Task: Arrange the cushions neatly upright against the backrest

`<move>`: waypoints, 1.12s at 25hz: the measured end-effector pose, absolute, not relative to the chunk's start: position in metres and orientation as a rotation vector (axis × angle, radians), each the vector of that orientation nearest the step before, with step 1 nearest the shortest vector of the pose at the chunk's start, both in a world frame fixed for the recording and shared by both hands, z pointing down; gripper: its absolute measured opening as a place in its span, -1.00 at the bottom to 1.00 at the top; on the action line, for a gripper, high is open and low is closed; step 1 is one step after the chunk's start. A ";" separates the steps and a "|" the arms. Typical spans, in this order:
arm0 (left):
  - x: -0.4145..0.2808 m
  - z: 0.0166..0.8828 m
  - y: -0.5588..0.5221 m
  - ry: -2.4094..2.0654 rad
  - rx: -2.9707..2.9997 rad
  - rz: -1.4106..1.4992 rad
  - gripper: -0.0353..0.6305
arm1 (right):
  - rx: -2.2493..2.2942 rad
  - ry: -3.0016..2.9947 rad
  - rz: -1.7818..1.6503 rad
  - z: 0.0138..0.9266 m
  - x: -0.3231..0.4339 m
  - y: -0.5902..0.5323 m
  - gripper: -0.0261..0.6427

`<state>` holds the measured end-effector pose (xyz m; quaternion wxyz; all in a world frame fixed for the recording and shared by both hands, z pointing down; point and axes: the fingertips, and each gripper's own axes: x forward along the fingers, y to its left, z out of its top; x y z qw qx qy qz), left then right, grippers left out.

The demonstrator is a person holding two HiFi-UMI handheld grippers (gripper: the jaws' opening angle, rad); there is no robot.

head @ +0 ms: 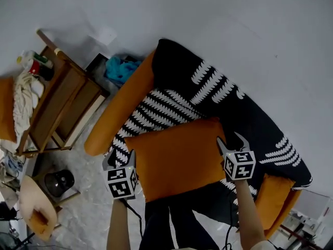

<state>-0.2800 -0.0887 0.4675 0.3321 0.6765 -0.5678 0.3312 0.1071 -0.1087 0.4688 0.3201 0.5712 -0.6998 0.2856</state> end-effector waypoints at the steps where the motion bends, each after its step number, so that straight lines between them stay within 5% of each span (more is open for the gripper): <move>1: -0.280 0.479 -0.090 -1.469 1.762 0.876 -0.04 | 1.479 -1.831 0.748 0.481 0.109 -0.112 -0.11; 17: -0.294 0.632 -0.087 -1.283 1.521 0.927 0.13 | 1.247 -1.657 0.858 0.629 0.144 -0.133 -0.07; 28: -0.291 0.678 -0.075 -1.232 1.452 0.969 0.25 | 1.113 -1.677 1.028 0.677 0.146 -0.128 0.15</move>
